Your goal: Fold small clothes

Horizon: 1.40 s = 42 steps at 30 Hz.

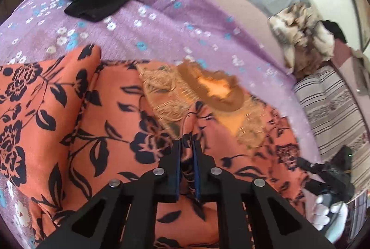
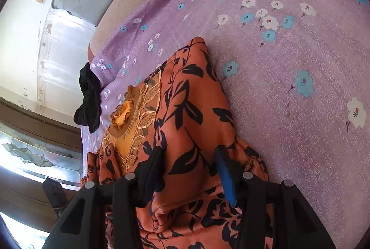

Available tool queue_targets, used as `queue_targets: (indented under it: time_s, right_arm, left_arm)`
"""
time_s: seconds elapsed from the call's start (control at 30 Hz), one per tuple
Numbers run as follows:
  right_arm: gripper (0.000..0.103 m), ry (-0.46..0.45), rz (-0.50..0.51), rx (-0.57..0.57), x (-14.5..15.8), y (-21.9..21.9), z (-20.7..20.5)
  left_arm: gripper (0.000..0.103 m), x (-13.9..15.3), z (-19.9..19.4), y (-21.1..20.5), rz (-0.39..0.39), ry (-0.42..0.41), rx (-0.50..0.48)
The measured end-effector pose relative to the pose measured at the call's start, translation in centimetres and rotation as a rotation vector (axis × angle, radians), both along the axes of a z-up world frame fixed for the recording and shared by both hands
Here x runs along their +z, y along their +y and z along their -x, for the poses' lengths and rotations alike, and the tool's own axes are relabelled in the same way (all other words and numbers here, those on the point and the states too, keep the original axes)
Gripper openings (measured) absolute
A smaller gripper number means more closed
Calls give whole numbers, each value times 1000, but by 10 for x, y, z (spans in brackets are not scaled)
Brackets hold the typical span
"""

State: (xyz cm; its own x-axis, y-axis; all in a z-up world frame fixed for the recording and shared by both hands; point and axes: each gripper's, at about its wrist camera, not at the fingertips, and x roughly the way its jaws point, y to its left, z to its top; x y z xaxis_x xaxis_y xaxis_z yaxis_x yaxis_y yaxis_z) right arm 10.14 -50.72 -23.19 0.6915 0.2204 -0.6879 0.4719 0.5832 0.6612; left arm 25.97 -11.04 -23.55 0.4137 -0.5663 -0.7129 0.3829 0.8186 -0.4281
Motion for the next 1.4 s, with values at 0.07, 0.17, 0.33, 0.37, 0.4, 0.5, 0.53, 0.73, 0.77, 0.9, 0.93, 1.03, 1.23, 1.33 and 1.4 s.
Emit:
queue_targets:
  time_s: [0.07,0.17,0.33,0.37,0.4,0.5,0.53,0.73,0.77,0.9,0.93,1.03,1.23,1.33,1.4]
  right_arm:
    - [51,-8,-10,-7,-2,-1,2]
    - [51,-10,-3,-10,0,0,4]
    - [51,-5,12,-5,2,3,1]
    - [51,-6,10,-5,2,3,1]
    - [51,-7,8,-4,1,2,2]
    - [51,-6,8,-2,1,2,1]
    - [51,-6,8,-2,1,2,0]
    - [51,-11,11,-3,0,2,1]
    - [51,-10,14,-2,0,2,1]
    - [51,4,52,10,5,6,0]
    - [51,14,84,14,10,8,0]
    - [53,-13,250,22,33,21,2]
    - [52,-107,334,142,47,52,-12]
    - [53,84,243,208,4,60,-34]
    - [55,49,280,195,9,65,-32]
  left_arm:
    - [10,5,2,-2,-28,-24,5]
    - [30,-3,1,-7,-75,12,7]
    - [51,-22,1,-19,-159,45,-6]
    - [36,-20,2,-19,-163,28,-7]
    - [15,-19,2,-19,-170,26,-6]
    - [9,-12,5,-10,-123,2,9]
    - [9,-7,7,-7,-111,-13,18]
    - [9,39,28,28,-118,-135,113]
    - [9,41,29,37,-138,-128,134]
    - [12,32,24,66,-186,-34,161]
    - [14,28,21,74,-178,5,166]
    - [18,31,17,102,-157,3,244]
    - [67,44,14,209,-86,-35,657]
    - [67,22,13,266,-19,88,875]
    - [67,-4,17,297,86,205,987]
